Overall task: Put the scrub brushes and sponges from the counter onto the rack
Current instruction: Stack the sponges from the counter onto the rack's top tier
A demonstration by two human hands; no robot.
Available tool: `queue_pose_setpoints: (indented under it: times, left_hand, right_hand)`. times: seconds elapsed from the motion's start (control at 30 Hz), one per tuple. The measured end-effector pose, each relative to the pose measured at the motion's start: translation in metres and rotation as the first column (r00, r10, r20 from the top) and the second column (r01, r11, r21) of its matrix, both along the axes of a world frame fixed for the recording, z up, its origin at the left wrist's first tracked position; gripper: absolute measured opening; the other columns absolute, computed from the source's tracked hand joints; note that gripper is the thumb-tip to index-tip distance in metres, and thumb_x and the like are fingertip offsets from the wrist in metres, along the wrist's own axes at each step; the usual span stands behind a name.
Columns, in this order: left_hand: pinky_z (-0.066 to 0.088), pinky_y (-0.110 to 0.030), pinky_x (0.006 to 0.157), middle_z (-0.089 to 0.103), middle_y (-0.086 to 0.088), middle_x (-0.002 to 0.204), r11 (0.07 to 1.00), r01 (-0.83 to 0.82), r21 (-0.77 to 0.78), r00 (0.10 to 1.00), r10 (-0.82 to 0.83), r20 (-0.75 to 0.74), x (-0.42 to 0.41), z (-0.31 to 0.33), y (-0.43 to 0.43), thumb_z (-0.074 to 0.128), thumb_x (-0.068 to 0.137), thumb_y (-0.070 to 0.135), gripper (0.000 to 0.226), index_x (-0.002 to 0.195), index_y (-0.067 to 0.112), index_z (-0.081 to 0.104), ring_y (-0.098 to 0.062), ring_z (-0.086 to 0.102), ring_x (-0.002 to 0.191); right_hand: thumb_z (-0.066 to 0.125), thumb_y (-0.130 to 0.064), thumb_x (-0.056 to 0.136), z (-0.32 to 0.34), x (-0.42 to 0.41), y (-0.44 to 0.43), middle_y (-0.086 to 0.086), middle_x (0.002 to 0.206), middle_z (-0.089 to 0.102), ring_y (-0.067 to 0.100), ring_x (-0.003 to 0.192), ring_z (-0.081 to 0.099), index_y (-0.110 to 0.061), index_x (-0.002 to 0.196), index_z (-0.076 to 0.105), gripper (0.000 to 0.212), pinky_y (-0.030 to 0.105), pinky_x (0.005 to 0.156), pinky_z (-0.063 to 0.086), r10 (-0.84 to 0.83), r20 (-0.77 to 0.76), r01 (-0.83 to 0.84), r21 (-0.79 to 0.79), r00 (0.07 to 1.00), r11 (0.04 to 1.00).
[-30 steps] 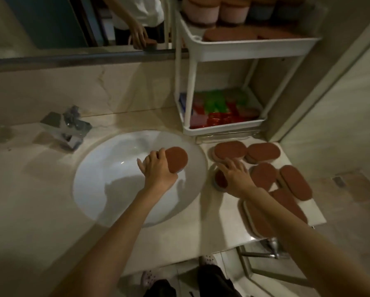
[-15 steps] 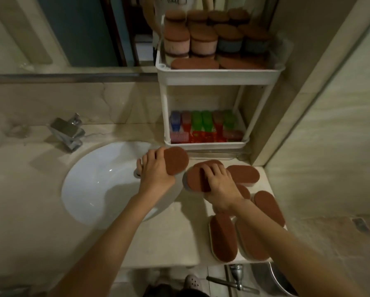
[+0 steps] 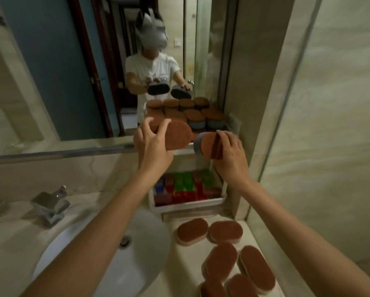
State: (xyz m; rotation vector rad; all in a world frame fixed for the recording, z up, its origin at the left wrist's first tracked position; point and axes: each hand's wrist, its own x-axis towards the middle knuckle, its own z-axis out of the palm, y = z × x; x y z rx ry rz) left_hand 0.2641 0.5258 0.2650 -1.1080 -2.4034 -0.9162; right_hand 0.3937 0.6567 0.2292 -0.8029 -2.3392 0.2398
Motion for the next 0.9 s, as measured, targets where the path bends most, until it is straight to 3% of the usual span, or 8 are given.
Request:
queue_pose_setpoints:
  times: [0.23,0.43,0.63,0.8,0.9]
  left_hand:
    - [0.037,-0.042,0.104,0.031,-0.01,0.138,0.989,0.037,-0.143,0.996,-0.025,0.082,-0.032,0.014,0.047,0.067,0.078,0.014,0.074,0.142,0.027,0.031,-0.031,0.027,0.13]
    - [0.033,-0.041,0.106,0.028,-0.008,0.14,0.984,0.054,-0.172,0.972,-0.012,0.235,-0.05,0.01,0.068,0.063,0.08,0.015,0.074,0.144,0.029,0.028,-0.03,0.022,0.134]
    - [0.029,-0.039,0.109,0.03,-0.007,0.143,0.978,0.091,-0.189,0.965,-0.04,0.259,-0.06,0.005,0.067,0.062,0.079,0.018,0.073,0.144,0.026,0.031,-0.029,0.021,0.136]
    - [0.031,-0.038,0.109,0.027,-0.007,0.146,0.983,0.144,-0.113,0.933,-0.097,0.347,-0.068,-0.001,0.057,0.065,0.079,0.023,0.073,0.143,0.023,0.032,-0.027,0.024,0.137]
    - [0.035,-0.038,0.107,0.027,-0.009,0.146,0.99,0.11,-0.092,0.934,-0.071,0.349,-0.073,-0.004,0.049,0.069,0.078,0.032,0.076,0.144,0.023,0.031,-0.028,0.03,0.136]
  right_hand:
    - [0.06,-0.008,0.083,0.036,-0.024,0.045,0.013,0.151,0.026,0.03,0.142,0.022,-0.013,0.146,0.021,0.074,0.044,0.118,0.024,0.016,0.094,-0.017,0.012,0.995,1.0]
    - [0.063,-0.013,0.082,0.037,-0.046,0.066,0.01,0.154,0.022,0.03,0.143,0.019,-0.019,0.147,0.017,0.08,0.047,0.117,0.024,0.032,0.159,-0.023,-0.057,0.987,0.998]
    - [0.058,-0.01,0.083,0.034,-0.051,0.073,0.009,0.157,0.017,0.031,0.144,0.015,-0.02,0.148,0.015,0.078,0.046,0.117,0.022,0.107,0.237,-0.102,-0.033,0.965,0.994]
    - [0.052,-0.015,0.087,0.033,-0.06,0.082,0.005,0.158,0.02,0.026,0.147,0.013,-0.026,0.147,0.023,0.067,0.047,0.12,0.011,0.159,0.357,-0.14,-0.078,0.921,0.987]
    - [0.051,-0.013,0.085,0.031,-0.062,0.082,0.007,0.156,0.026,0.029,0.146,0.014,-0.027,0.143,0.032,0.062,0.047,0.12,0.012,0.164,0.305,-0.133,-0.12,0.938,0.984]
